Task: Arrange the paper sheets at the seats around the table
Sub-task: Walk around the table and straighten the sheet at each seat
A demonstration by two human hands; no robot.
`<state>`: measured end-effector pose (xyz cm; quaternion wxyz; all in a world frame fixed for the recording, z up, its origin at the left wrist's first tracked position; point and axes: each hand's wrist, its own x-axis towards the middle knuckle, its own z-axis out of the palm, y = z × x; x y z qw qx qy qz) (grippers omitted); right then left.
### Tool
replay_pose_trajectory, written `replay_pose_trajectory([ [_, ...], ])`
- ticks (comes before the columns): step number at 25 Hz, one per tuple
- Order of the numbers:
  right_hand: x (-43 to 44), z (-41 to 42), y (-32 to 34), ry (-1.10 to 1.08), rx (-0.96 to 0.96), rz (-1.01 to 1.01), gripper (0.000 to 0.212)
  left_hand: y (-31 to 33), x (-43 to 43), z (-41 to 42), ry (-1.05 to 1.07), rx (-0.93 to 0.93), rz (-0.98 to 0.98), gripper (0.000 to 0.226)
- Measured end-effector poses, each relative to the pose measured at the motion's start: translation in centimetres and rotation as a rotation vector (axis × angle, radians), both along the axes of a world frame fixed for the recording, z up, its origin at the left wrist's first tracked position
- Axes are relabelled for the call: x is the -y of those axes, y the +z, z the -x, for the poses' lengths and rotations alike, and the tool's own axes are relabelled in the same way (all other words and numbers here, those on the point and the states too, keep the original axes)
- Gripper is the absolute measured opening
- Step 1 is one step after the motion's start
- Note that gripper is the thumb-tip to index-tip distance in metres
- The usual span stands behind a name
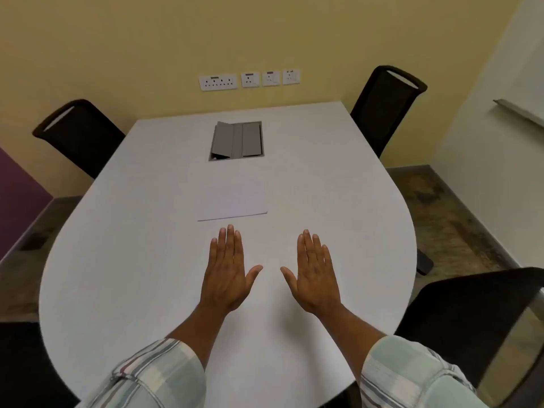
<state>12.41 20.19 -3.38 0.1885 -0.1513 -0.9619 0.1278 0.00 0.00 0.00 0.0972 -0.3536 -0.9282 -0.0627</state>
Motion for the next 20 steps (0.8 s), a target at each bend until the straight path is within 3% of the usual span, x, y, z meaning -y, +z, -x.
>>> replay_pose_trajectory([
  [20,14.0,-30.2,-0.3,-0.426,0.245,0.0,0.087,-2.0,8.3,-22.4,-0.4,0.082,0.06,0.098],
])
